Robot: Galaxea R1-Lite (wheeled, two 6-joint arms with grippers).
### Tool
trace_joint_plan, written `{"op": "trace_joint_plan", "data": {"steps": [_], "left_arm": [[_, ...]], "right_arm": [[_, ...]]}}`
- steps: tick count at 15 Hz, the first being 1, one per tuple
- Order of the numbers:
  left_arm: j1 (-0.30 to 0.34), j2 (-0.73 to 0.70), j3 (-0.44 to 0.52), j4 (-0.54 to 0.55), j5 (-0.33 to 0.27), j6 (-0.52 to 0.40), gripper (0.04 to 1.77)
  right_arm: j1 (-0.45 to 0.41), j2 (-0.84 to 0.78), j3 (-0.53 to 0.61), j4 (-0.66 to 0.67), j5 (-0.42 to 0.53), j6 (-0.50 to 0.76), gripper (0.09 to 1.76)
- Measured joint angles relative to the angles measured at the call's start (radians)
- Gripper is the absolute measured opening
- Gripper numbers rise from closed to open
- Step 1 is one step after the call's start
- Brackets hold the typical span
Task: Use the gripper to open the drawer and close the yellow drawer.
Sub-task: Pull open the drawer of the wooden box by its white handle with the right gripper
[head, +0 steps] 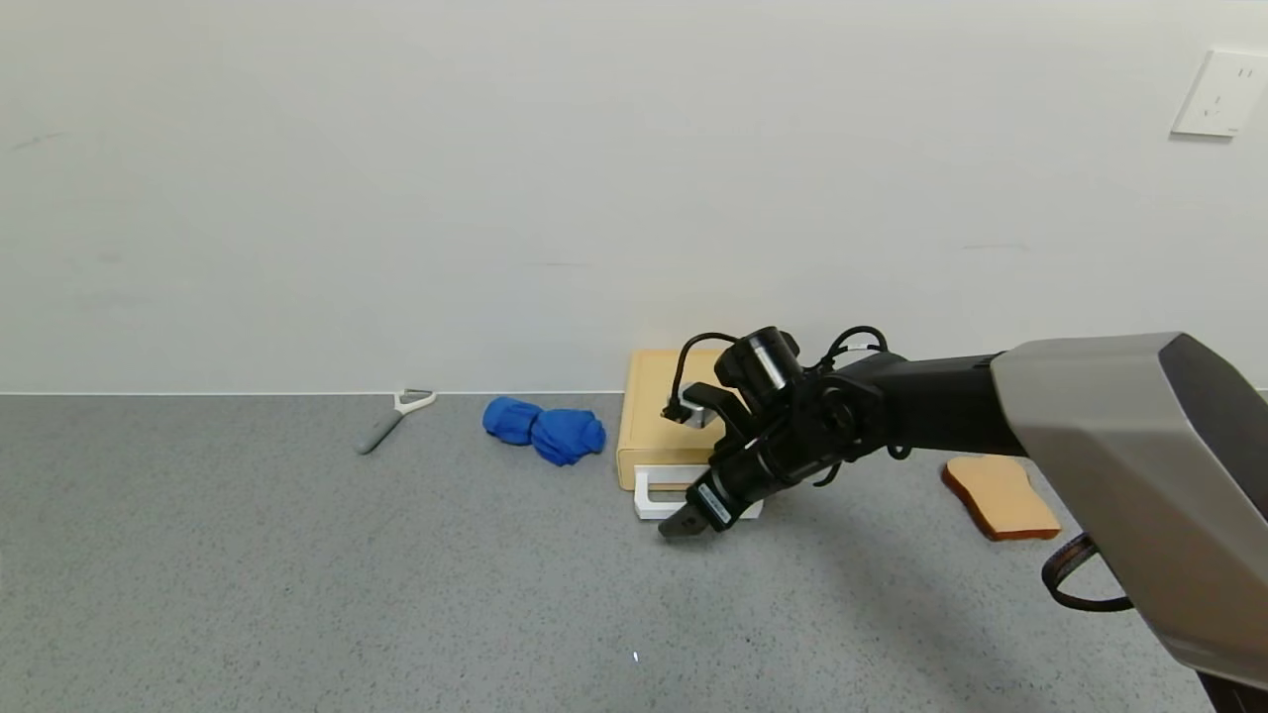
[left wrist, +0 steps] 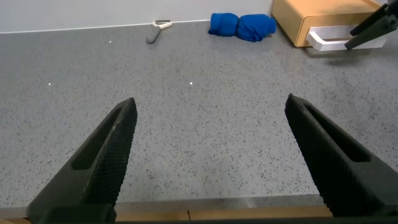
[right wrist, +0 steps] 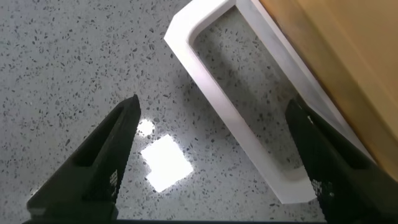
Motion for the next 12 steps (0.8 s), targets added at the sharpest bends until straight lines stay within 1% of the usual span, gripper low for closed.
{"op": "trace_joint_plan", "data": {"steps": [5, 9, 12], "left_arm": [[0.0, 0.0, 0.0, 0.0, 0.0, 0.0, 1.72], [0.0, 0.0, 0.0, 0.0, 0.0, 0.0, 1.72], [0.0, 0.0, 0.0, 0.0, 0.0, 0.0, 1.72]], "right_arm": [[0.001, 0.037, -0.032, -0.001, 0.0, 0.019, 1.71], [0.007, 0.048, -0.037, 0.004, 0.001, 0.032, 1.71], [0.008, 0.048, -0.036, 0.037, 0.002, 0.032, 1.71]]}}
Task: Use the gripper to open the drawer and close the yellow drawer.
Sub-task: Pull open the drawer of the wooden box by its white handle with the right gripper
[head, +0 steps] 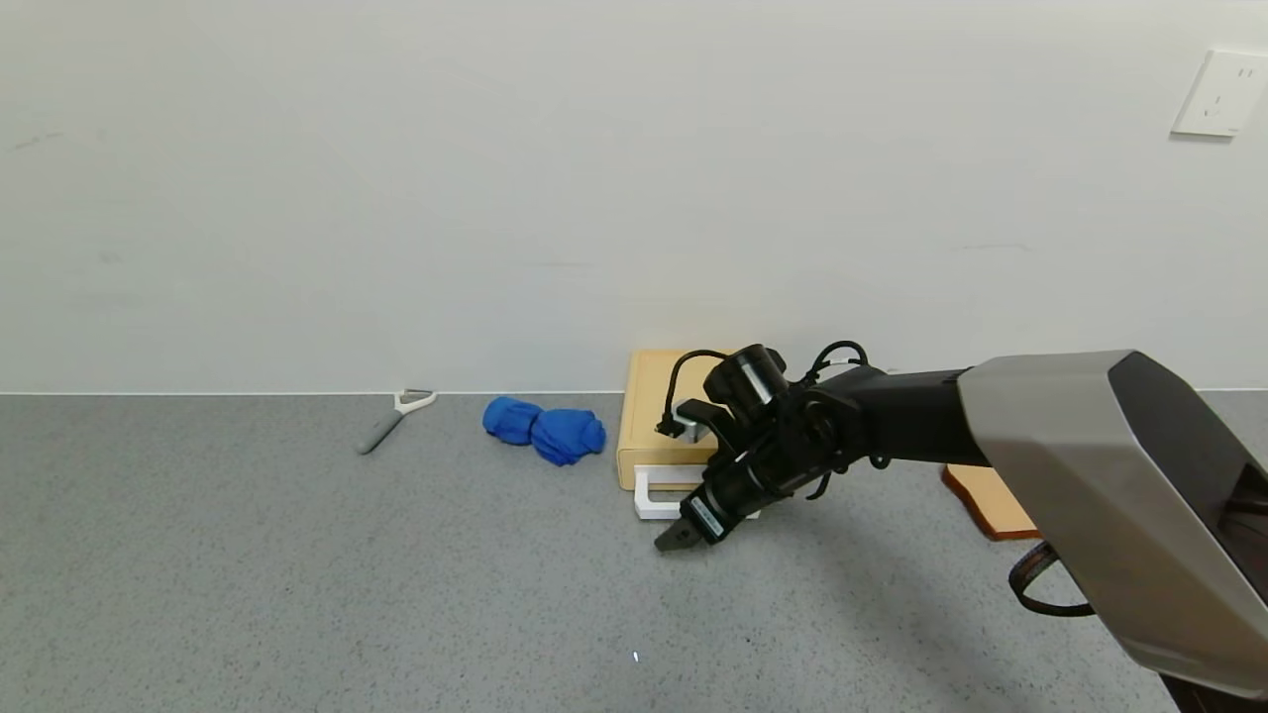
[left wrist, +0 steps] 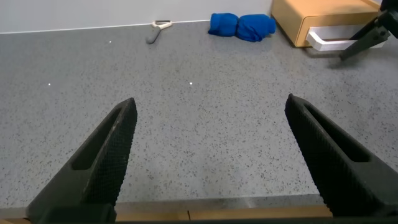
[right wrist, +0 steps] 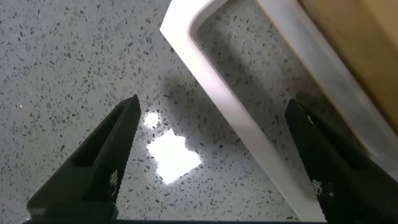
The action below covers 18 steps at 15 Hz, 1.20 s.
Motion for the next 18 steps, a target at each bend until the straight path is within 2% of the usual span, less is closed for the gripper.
{"op": "trace_joint_plan", "data": {"steps": [6, 14, 18], "left_arm": [[0.0, 0.0, 0.0, 0.0, 0.0, 0.0, 1.72], [0.0, 0.0, 0.0, 0.0, 0.0, 0.0, 1.72], [0.0, 0.0, 0.0, 0.0, 0.0, 0.0, 1.72]], "right_arm": [[0.017, -0.011, -0.001, 0.061, 0.0, 0.027, 1.71], [0.027, -0.042, 0.012, 0.214, 0.001, 0.033, 1.71], [0.042, -0.051, 0.018, 0.229, 0.002, 0.096, 1.71]]}}
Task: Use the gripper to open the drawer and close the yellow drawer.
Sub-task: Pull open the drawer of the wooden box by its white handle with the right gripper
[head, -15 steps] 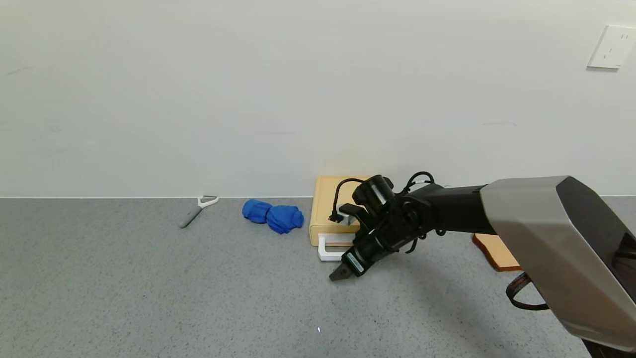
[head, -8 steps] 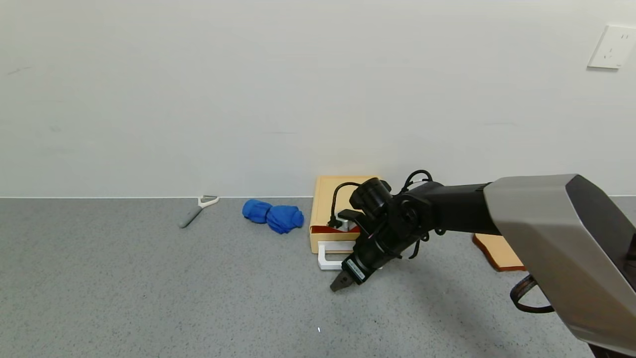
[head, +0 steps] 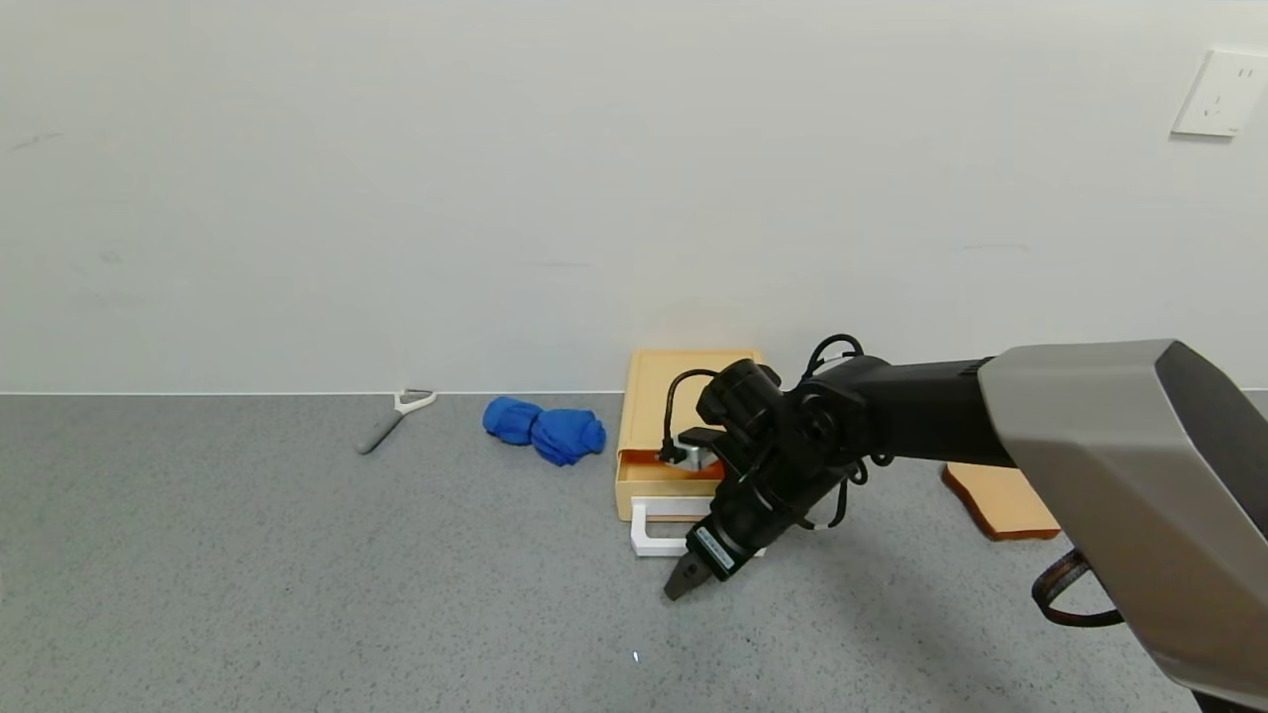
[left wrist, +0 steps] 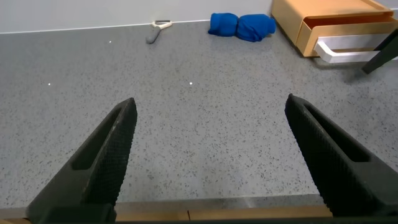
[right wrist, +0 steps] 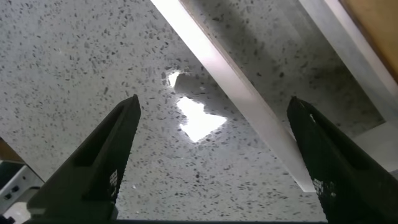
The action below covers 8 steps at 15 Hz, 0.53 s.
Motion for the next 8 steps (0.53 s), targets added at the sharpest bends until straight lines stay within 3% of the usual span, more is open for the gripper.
{"op": "trace_joint_plan", "data": {"steps": [8], "left_arm": [[0.0, 0.0, 0.0, 0.0, 0.0, 0.0, 1.72]], "right_arm": [[0.047, -0.042, 0.081, -0.002, -0.007, 0.061, 1.71]]}}
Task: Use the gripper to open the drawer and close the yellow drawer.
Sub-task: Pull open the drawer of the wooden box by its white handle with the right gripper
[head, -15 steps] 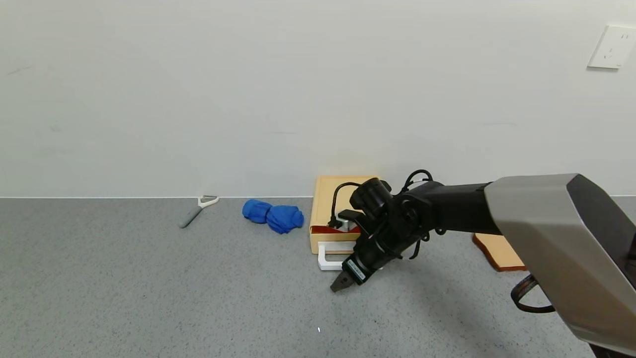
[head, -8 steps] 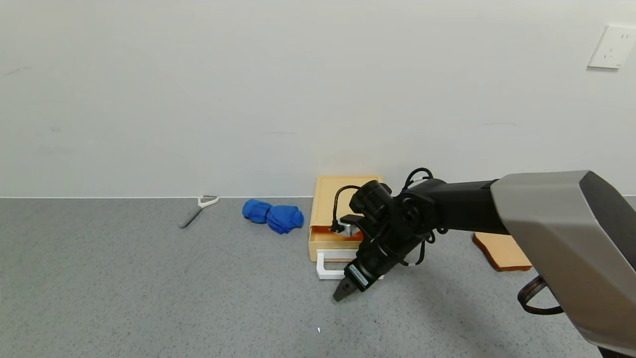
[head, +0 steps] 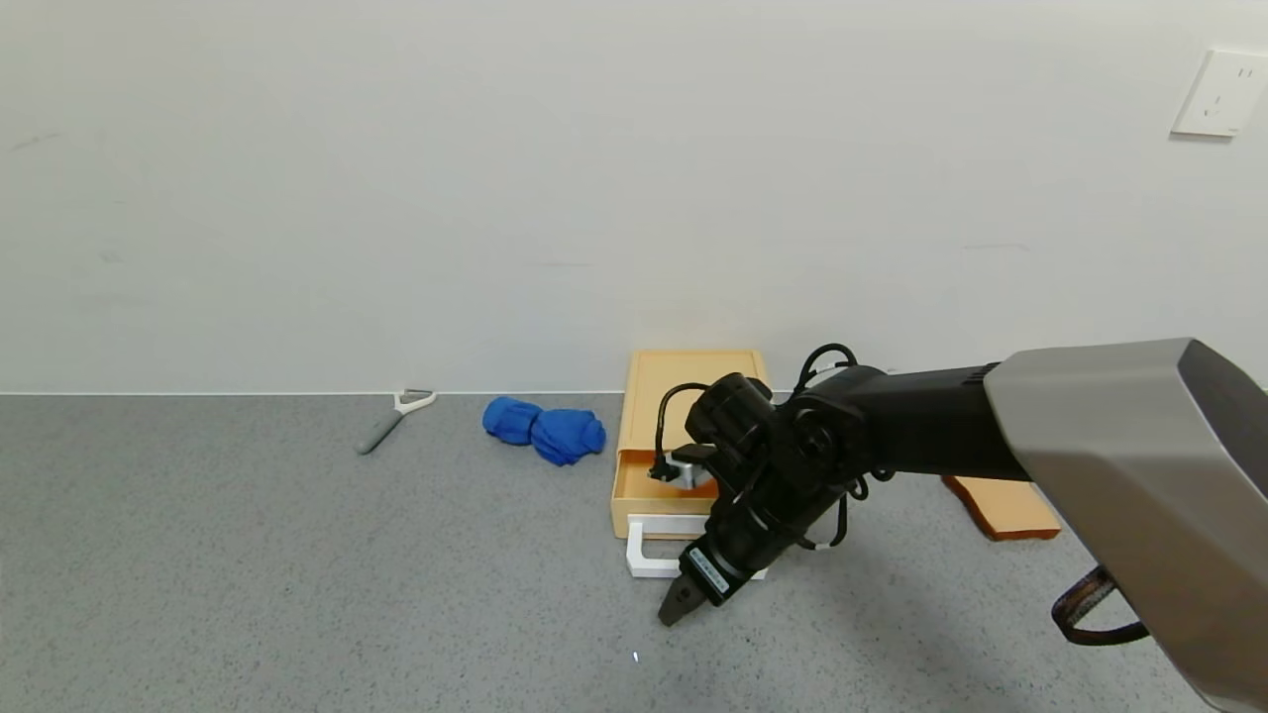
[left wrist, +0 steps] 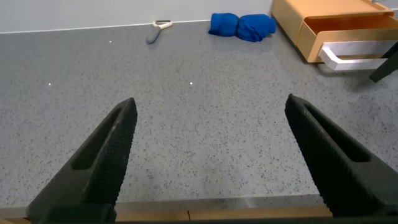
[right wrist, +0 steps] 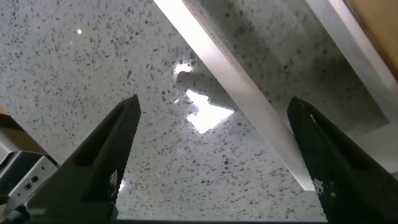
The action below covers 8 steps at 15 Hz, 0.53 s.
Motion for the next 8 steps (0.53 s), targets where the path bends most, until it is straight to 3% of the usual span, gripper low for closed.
{"op": "trace_joint_plan", "data": {"steps": [8], "left_arm": [[0.0, 0.0, 0.0, 0.0, 0.0, 0.0, 1.72]], "right_arm": [[0.061, -0.073, 0.14, -0.007, 0.0, 0.078, 1.71]]}}
